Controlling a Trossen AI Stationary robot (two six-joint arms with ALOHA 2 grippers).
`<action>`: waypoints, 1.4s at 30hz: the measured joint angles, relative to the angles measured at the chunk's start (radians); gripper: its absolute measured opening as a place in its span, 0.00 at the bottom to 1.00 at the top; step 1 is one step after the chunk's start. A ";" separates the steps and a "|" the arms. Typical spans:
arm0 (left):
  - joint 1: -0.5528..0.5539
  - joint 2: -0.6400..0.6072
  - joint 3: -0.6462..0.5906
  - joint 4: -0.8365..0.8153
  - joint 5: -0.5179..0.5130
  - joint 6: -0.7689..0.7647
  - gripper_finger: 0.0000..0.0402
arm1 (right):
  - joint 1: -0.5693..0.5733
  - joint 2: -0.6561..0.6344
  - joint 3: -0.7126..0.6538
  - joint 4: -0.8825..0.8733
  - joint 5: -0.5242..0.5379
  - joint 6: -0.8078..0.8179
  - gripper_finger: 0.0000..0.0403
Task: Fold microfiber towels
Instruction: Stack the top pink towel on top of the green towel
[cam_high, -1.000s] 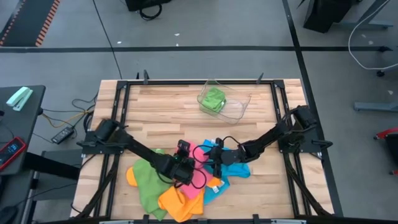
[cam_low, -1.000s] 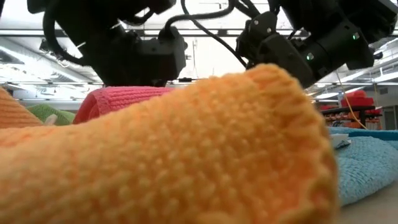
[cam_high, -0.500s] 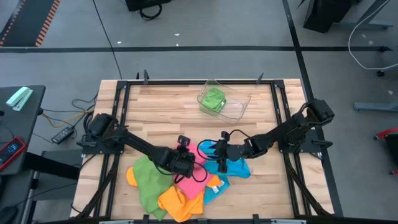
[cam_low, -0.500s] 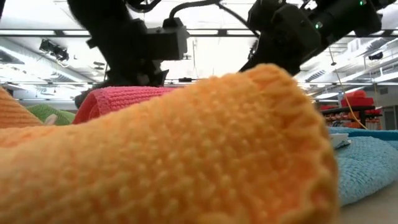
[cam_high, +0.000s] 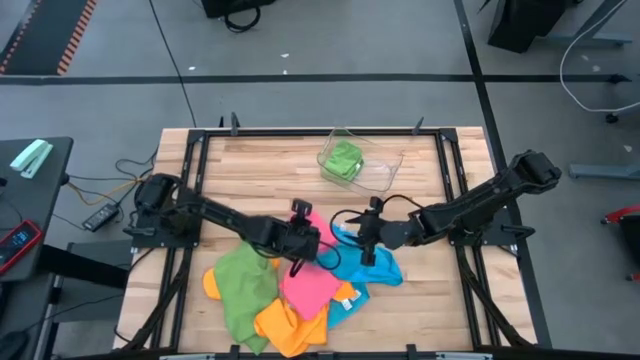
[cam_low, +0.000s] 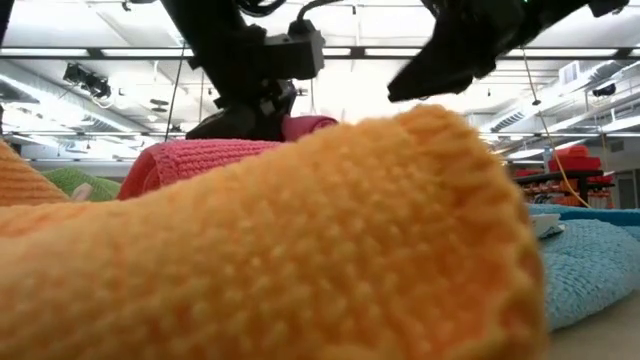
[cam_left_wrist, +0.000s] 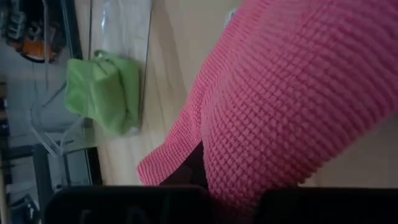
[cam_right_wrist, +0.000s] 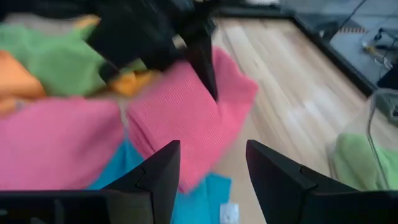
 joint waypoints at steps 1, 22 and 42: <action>0.004 0.000 0.000 0.000 0.000 -0.007 0.06 | 0.003 0.008 0.000 0.033 0.006 -0.005 0.48; 0.020 -0.020 0.080 -0.134 0.104 -0.264 0.07 | 0.078 0.219 0.054 0.364 0.073 -0.214 0.72; 0.107 -0.019 0.221 -0.296 0.603 -0.522 0.05 | 0.057 0.253 0.141 0.320 0.118 -0.144 0.79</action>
